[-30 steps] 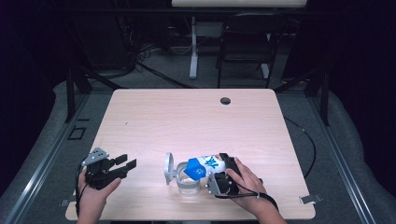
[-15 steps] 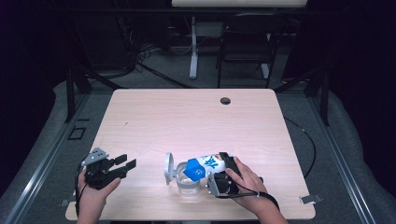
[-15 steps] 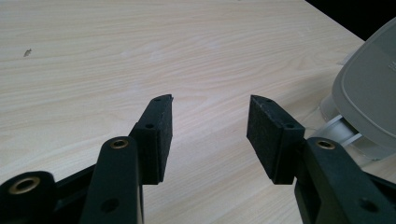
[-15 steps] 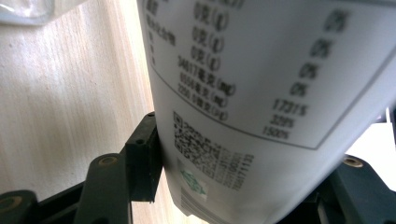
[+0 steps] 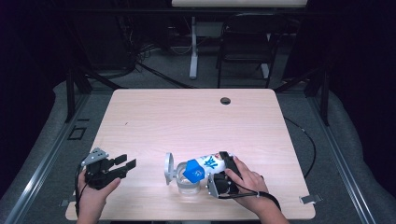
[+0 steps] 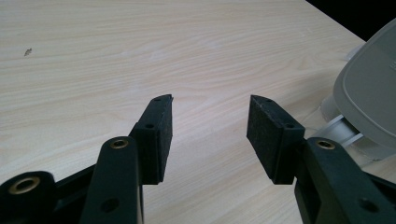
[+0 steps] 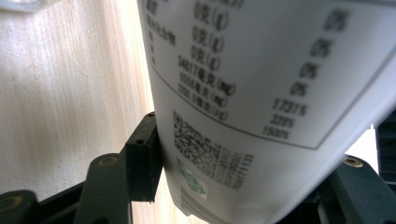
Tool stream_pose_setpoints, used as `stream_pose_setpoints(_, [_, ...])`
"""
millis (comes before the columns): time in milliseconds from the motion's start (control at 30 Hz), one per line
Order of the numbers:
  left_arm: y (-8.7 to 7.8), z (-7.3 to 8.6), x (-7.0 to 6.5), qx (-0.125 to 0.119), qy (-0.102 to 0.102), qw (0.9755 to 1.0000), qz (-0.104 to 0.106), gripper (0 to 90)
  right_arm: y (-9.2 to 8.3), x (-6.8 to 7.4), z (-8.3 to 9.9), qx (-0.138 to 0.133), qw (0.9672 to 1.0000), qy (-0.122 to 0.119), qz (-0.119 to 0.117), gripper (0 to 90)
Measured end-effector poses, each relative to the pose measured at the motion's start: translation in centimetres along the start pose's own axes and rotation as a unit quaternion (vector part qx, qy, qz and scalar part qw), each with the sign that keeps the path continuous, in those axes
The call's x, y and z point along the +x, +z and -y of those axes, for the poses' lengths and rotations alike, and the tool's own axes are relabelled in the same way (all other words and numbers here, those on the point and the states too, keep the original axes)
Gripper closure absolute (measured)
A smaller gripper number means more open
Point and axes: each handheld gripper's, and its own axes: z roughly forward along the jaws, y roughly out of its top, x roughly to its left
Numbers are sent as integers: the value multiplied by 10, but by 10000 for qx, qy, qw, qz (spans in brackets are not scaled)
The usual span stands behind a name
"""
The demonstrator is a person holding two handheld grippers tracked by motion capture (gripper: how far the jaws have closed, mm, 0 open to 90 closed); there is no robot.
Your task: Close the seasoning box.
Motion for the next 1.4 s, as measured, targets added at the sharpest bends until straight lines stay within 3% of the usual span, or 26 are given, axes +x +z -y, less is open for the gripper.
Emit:
stream_pose_setpoints(467, [0, 1, 2, 3, -22, 10000, -9, 510, 0, -2, -1, -6, 9999, -110, 12, 403])
stream_pose_setpoints(733, [0, 1, 2, -10, -34, 10000, -2, 510, -2, -4, -2, 93, 9995, -313, 55, 403])
stream_pose_setpoints(867, [0, 1, 3, -10, -30, 10000, 0, 510, 0, -4, -1, 10, 9996, -270, 25, 403])
stream_pose_setpoints(1100, [0, 1, 3, -20, -36, 10000, -17, 510, -2, -6, -3, 81, 9987, -489, 111, 404])
stream_pose_setpoints(1400, [0, 1, 3, -12, -43, 10000, -22, 510, -2, -7, -3, 63, 9984, -552, 119, 405])
